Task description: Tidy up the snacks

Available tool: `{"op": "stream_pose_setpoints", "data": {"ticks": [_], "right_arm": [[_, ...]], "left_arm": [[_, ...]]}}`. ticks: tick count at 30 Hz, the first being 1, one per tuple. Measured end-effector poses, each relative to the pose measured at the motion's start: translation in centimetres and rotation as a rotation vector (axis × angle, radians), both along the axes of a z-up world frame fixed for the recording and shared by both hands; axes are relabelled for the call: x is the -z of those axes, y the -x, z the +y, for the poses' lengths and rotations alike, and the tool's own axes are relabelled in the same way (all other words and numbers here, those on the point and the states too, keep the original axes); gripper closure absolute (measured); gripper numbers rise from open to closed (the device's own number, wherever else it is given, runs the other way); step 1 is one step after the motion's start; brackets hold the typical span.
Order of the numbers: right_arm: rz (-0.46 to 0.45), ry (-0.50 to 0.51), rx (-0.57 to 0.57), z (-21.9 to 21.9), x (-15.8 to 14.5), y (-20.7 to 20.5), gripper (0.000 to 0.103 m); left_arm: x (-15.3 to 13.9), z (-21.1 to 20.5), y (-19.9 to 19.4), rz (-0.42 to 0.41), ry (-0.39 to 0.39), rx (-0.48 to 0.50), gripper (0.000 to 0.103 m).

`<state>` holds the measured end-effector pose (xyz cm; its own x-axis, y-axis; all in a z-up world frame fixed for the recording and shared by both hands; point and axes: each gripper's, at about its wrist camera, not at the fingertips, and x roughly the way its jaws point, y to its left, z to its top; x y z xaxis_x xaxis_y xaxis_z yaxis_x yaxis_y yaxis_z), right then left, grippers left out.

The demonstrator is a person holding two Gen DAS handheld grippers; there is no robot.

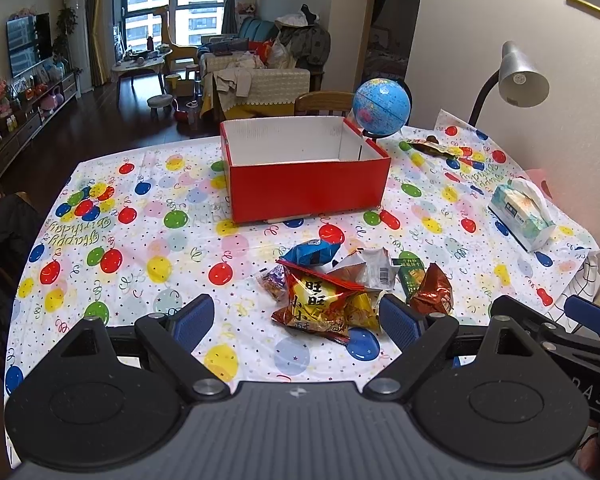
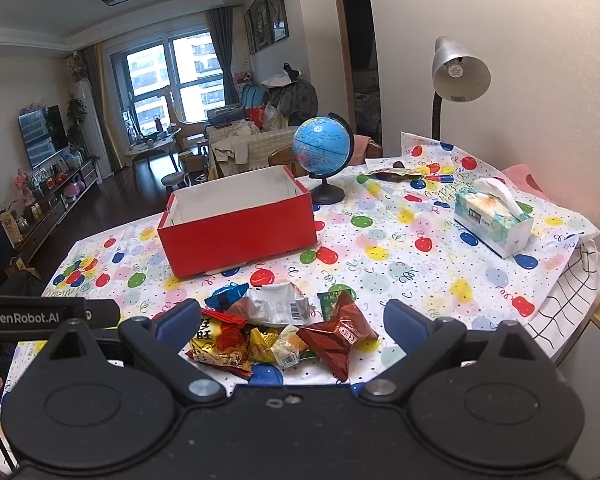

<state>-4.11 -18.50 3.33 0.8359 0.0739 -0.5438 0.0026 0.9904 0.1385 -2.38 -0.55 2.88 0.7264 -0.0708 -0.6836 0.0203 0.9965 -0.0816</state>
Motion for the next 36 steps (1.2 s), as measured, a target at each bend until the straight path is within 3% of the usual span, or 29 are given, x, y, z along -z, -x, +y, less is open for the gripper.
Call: {"op": "stream_pose_setpoints", "data": {"ticks": [26, 36], "right_arm": [[-0.017, 0.007, -0.006, 0.2, -0.8, 0.0, 0.005], [-0.022, 0.026, -0.007, 0.3, -0.3, -0.9, 0.005]], "left_arm": [[-0.2, 0.3, 0.1, 0.001, 0.019, 0.008, 0.013], [0.7, 0.6, -1.7, 0.031, 0.020, 0.000, 0.013]]}}
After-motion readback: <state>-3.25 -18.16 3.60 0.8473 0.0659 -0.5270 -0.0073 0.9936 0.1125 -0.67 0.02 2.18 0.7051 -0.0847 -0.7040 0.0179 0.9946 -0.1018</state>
